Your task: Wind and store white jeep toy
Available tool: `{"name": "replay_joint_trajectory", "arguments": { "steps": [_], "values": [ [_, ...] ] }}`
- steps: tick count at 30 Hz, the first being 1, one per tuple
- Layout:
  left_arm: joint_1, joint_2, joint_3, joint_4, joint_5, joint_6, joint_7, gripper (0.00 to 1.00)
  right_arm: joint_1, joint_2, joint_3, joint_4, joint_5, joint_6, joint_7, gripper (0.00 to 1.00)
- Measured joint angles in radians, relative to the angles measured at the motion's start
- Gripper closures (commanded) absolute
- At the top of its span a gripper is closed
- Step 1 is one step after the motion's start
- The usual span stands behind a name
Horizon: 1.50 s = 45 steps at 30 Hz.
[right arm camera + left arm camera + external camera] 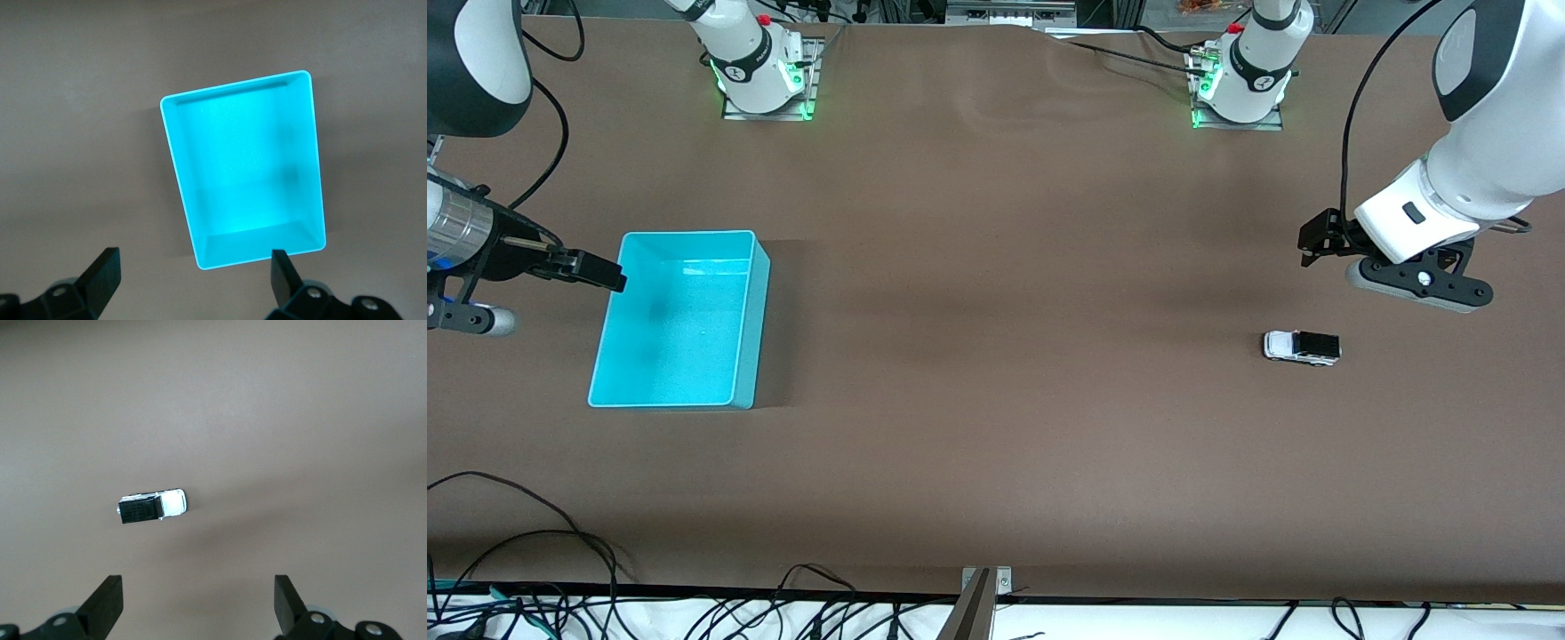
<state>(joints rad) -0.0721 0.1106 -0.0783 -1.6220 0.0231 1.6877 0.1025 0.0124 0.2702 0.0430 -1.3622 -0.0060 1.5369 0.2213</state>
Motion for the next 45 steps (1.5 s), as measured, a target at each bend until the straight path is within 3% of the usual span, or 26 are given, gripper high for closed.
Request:
{"name": "replay_joint_trajectory", "arguments": {
  "steps": [35, 45],
  "values": [
    [0.019, 0.006, 0.0, 0.0, 0.0, -0.006, 0.0, 0.0, 0.001, 0.0, 0.0, 0.0, 0.001, 0.006, 0.0, 0.0],
    [0.017, 0.077, -0.002, -0.001, 0.0, -0.036, 0.002, 0.0, 0.001, 0.0, 0.0, 0.0, 0.001, 0.007, 0.0, 0.0]
  ]
}}
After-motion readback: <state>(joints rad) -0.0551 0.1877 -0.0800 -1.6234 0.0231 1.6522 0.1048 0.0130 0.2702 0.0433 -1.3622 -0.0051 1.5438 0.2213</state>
